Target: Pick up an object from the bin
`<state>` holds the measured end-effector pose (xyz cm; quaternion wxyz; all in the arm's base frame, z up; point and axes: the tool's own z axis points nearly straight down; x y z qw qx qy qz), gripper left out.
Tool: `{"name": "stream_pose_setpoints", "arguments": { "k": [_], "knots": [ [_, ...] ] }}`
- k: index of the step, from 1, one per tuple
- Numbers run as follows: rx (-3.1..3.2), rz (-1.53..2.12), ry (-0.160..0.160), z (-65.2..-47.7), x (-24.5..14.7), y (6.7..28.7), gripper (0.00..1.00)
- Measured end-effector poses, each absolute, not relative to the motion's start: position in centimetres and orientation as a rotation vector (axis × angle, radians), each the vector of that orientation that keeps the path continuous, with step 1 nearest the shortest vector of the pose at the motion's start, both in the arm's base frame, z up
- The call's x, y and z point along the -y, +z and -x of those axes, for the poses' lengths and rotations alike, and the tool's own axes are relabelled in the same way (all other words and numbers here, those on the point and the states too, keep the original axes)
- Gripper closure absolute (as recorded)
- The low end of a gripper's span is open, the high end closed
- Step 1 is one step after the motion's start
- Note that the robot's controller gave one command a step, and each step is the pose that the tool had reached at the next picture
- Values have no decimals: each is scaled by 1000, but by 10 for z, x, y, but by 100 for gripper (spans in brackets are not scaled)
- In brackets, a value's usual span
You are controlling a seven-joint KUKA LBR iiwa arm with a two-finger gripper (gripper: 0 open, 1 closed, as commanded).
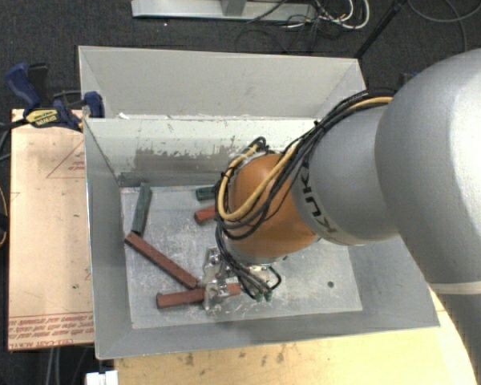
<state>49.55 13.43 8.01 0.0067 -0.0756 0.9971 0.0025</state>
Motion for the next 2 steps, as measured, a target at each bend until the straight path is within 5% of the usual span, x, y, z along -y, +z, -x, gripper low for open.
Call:
{"name": "stream_pose_setpoints", "arguments": {
  "k": [1, 2],
  "knots": [
    [-3119, 236, 8, -495, -134, 80, 100],
    [-3129, 245, 2, -513, -146, 215, 100]
  ]
}}
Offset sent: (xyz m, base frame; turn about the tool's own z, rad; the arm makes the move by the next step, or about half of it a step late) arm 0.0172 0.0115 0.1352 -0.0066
